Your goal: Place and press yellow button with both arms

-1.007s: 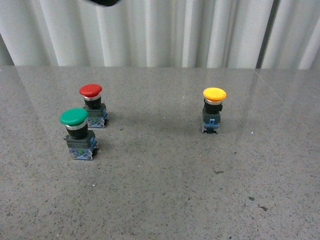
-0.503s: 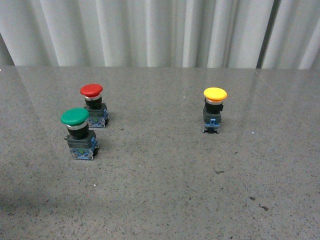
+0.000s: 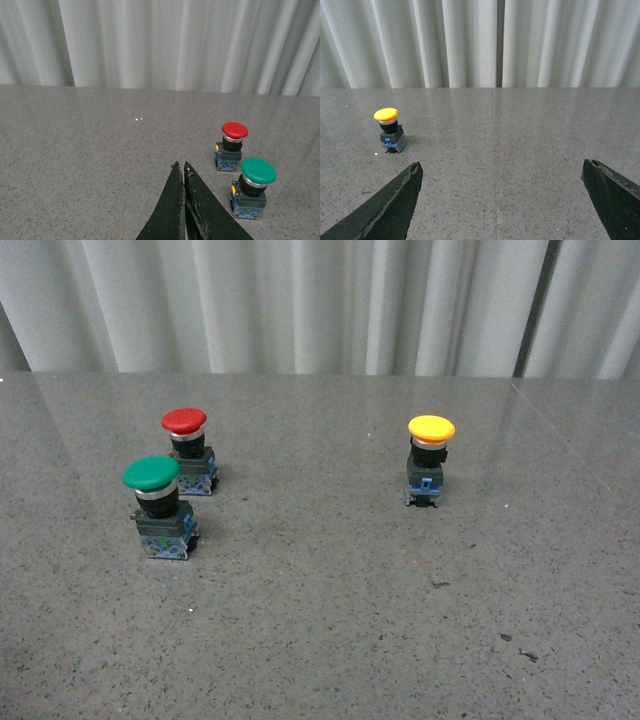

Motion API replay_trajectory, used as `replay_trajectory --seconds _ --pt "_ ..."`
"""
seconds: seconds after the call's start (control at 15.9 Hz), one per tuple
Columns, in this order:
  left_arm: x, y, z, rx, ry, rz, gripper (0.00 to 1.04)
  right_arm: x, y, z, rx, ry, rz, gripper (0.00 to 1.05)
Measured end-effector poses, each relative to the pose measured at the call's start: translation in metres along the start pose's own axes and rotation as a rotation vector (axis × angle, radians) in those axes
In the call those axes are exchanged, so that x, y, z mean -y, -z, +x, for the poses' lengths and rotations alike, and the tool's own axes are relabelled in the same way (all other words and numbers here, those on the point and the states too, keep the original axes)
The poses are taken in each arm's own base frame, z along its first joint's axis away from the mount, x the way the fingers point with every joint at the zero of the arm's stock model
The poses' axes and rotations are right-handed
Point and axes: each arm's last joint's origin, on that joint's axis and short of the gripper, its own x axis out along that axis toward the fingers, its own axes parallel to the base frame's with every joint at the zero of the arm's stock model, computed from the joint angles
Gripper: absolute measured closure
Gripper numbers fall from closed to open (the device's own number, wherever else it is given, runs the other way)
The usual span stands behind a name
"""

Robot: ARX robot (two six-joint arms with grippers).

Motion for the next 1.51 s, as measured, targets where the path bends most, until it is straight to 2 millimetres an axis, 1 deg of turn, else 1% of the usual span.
replay_trajectory --seconds 0.06,0.13,0.19,0.5,0.76,1.38,1.45,1.51 --pt "-0.004 0.003 -0.004 -0.004 0.018 0.0 1.03 0.0 0.0 0.0 0.0 0.0 0.0 0.07" --pt "-0.011 0.005 -0.007 -0.005 0.008 0.001 1.03 0.0 0.0 0.0 0.0 0.0 0.0 0.07" --pt "-0.013 0.007 -0.01 -0.006 -0.015 0.0 1.03 0.0 0.0 0.0 0.0 0.0 0.0 0.07" --pt "-0.011 0.015 -0.023 0.009 0.009 0.0 1.03 0.0 0.0 0.0 0.0 0.0 0.0 0.07" --pt "-0.011 0.013 -0.032 0.02 0.009 0.0 1.03 0.0 0.0 0.0 0.0 0.0 0.0 0.07" --pt "-0.012 0.014 -0.044 0.019 0.009 0.0 1.03 0.0 0.0 0.0 0.0 0.0 0.0 0.07" --pt "-0.012 0.015 -0.046 0.007 0.008 0.0 1.03 0.0 0.0 0.0 0.0 0.0 0.0 0.07" --pt "-0.012 0.021 -0.052 -0.038 0.01 0.001 1.03 0.0 0.0 0.0 0.0 0.0 0.0 0.07"
